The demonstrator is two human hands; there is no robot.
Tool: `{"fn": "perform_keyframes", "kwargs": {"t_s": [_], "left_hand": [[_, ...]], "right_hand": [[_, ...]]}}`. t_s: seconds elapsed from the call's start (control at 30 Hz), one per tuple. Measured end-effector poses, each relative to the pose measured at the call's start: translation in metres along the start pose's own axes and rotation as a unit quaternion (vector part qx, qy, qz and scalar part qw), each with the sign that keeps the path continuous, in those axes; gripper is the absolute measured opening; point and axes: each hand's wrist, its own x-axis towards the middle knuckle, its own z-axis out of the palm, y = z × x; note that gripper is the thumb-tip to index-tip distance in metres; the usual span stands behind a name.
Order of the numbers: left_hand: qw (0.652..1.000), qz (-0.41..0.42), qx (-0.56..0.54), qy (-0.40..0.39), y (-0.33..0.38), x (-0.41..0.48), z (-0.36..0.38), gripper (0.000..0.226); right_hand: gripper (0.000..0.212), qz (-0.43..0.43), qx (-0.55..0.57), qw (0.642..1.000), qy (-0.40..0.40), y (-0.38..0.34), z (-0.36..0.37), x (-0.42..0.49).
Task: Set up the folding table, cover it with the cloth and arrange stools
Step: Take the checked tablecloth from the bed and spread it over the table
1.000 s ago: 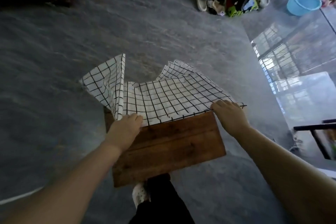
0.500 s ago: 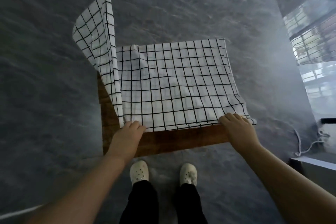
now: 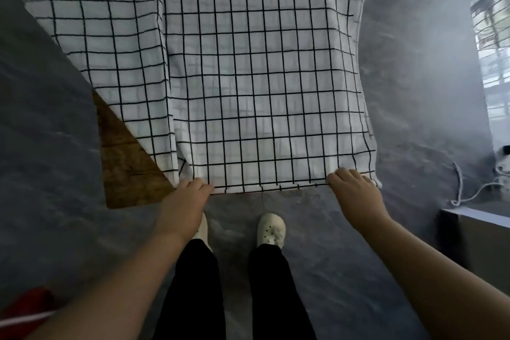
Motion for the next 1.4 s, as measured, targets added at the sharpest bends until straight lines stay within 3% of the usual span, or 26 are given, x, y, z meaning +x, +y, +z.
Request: {"fn": "perform_keyframes", "kwargs": {"t_s": [0.47, 0.63, 0.7, 0.8, 0.9, 1.0, 1.1, 1.23, 1.4], "left_hand": [[0.997, -0.024, -0.033, -0.069, 0.043, -0.028, 0.044, 0.043], [0.996, -0.028, -0.038, -0.073, 0.038, -0.027, 0.051, 0.040], [0.997, -0.014, -0.046, -0.062, 0.039, -0.026, 0.048, 0.042], [0.995, 0.044, -0.088, 0.023, 0.041, -0.014, 0.029, 0.034], [0.990, 0.095, -0.009, 0.105, 0.026, 0.017, 0.018, 0.035], [0.993, 0.036, 0.071, 0.090, -0.002, 0.047, 0.010, 0.043], [0.990, 0.009, 0.117, 0.081, -0.023, 0.059, 0.002, 0.038], [0.982, 0.074, 0.137, 0.103, -0.041, 0.069, -0.016, 0.031], [0.955, 0.205, 0.199, 0.082, -0.079, 0.099, -0.045, 0.037]], "right_hand": [[0.043, 0.028, 0.026, 0.999, 0.022, 0.020, 0.045, -0.031], [0.031, 0.027, 0.042, 0.999, 0.013, 0.017, 0.043, -0.024], [0.041, -0.029, 0.071, 0.997, 0.016, 0.008, 0.034, -0.022], [0.053, -0.151, 0.049, 0.987, 0.025, -0.020, 0.018, -0.012], [0.058, -0.090, 0.075, 0.992, 0.039, -0.051, 0.008, 0.025], [0.069, -0.022, 0.078, 0.996, 0.025, -0.077, 0.002, 0.062], [0.075, 0.030, 0.074, 0.997, 0.004, -0.099, -0.001, 0.081], [0.073, 0.069, 0.088, 0.994, 0.013, -0.109, -0.008, 0.085], [0.077, 0.097, 0.069, 0.993, 0.001, -0.118, -0.021, 0.092]]}}
